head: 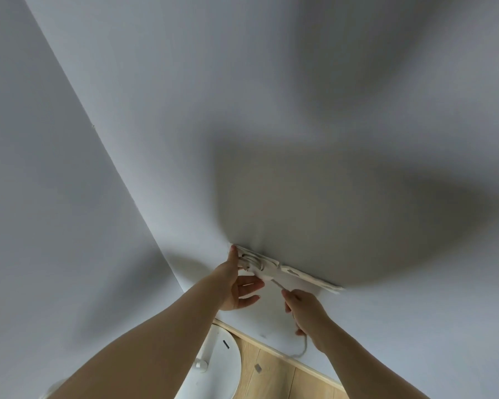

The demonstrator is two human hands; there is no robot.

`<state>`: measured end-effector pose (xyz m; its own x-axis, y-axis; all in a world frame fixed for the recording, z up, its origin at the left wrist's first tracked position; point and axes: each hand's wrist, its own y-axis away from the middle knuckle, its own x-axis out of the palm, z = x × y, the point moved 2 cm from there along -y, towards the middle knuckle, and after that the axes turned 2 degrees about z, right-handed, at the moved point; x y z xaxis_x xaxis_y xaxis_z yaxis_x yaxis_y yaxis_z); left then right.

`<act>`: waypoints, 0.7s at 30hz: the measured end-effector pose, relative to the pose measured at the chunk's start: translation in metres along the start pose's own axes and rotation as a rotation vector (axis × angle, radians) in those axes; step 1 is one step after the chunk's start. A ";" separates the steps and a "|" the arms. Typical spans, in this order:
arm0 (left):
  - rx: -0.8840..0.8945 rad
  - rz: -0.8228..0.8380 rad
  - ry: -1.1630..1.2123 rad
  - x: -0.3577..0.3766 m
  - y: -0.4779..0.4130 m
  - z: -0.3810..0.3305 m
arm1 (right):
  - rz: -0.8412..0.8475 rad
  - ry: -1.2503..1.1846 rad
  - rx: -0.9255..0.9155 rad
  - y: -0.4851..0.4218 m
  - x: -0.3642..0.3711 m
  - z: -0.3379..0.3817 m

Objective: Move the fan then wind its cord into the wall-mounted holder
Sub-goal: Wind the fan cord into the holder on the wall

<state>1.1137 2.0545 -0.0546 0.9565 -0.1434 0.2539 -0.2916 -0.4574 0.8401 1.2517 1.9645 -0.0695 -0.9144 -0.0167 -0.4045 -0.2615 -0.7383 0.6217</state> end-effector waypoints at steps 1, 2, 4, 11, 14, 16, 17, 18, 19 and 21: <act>0.005 -0.017 -0.020 0.000 0.001 -0.001 | -0.013 0.057 -0.012 0.002 -0.003 -0.003; 0.013 -0.031 -0.034 0.000 0.002 -0.004 | -0.023 0.107 -0.024 0.003 -0.007 -0.005; 0.035 -0.035 -0.066 0.000 0.006 -0.008 | -0.045 0.198 -0.052 0.009 -0.013 -0.006; 0.049 0.003 -0.419 -0.003 0.027 -0.008 | -0.138 0.280 -0.038 0.016 -0.038 -0.002; 0.138 -0.119 -0.613 -0.010 0.036 -0.013 | -0.223 0.251 -0.016 0.024 -0.052 0.006; 0.190 -0.187 -0.647 -0.016 0.041 -0.016 | -0.260 0.231 -0.017 0.030 -0.058 0.014; 0.201 -0.199 -0.652 -0.019 0.043 -0.016 | -0.260 0.200 -0.025 0.034 -0.060 0.020; 0.206 -0.206 -0.660 -0.020 0.047 -0.017 | -0.250 0.158 -0.039 0.037 -0.061 0.026; 0.206 -0.208 -0.673 -0.022 0.050 -0.018 | -0.244 0.109 -0.046 0.040 -0.061 0.033; 0.210 -0.204 -0.700 -0.022 0.057 -0.020 | -0.249 -0.019 -0.034 0.043 -0.059 0.045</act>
<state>1.0758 2.0488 -0.0025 0.7860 -0.5297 -0.3187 -0.1713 -0.6820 0.7110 1.2808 1.9642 0.0109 -0.8286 0.1807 -0.5299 -0.4693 -0.7402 0.4815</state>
